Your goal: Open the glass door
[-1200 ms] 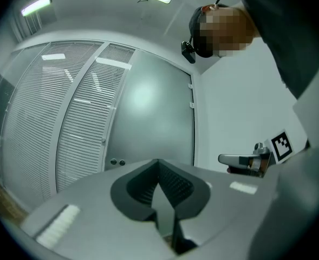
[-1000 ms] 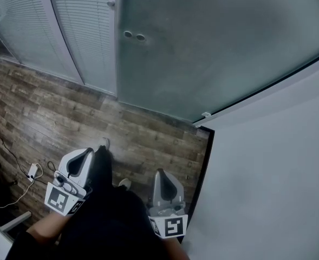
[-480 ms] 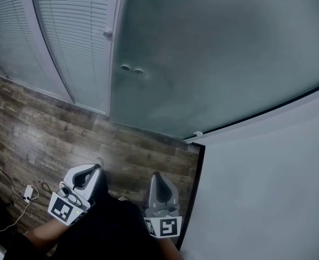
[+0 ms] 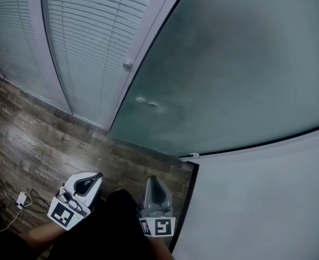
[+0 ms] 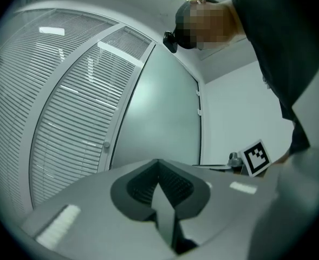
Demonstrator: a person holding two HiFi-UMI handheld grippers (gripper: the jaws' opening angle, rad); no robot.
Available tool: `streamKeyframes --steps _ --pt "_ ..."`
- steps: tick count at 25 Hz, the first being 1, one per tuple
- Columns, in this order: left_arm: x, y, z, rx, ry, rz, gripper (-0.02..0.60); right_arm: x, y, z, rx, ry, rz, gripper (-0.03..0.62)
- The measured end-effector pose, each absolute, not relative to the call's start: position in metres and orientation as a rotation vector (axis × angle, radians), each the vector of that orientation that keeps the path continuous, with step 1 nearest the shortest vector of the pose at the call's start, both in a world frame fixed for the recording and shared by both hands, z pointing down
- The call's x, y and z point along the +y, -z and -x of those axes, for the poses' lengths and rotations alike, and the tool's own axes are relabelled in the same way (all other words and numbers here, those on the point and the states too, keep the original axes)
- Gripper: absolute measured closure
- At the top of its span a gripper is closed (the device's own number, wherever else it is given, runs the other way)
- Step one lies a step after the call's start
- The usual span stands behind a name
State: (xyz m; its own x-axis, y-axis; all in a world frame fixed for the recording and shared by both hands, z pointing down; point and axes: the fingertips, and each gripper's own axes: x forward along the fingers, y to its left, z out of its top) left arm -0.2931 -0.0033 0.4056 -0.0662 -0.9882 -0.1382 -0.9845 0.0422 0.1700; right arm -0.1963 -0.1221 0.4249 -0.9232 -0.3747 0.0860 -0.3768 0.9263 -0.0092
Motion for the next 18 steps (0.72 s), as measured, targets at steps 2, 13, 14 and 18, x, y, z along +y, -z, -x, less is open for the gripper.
streamKeyframes --steps 2,13,14,18 --pt "-0.014 -0.403 0.298 -2.267 0.366 -2.118 0.581 -0.135 -0.428 0.207 -2.99 -0.047 -0.58 0.553" --pt "-0.062 -0.38 0.325 -2.435 0.297 -2.025 0.581 -0.214 -0.451 0.278 -2.982 -0.096 -0.478 0.52" --pt "-0.065 -0.381 0.329 -2.45 0.297 -2.004 0.581 -0.221 -0.455 0.286 -2.979 -0.09 -0.463 0.514" --pt "-0.074 -0.386 0.336 -2.491 0.292 -1.951 0.581 -0.242 -0.482 0.312 -2.952 -0.063 -0.427 0.507"
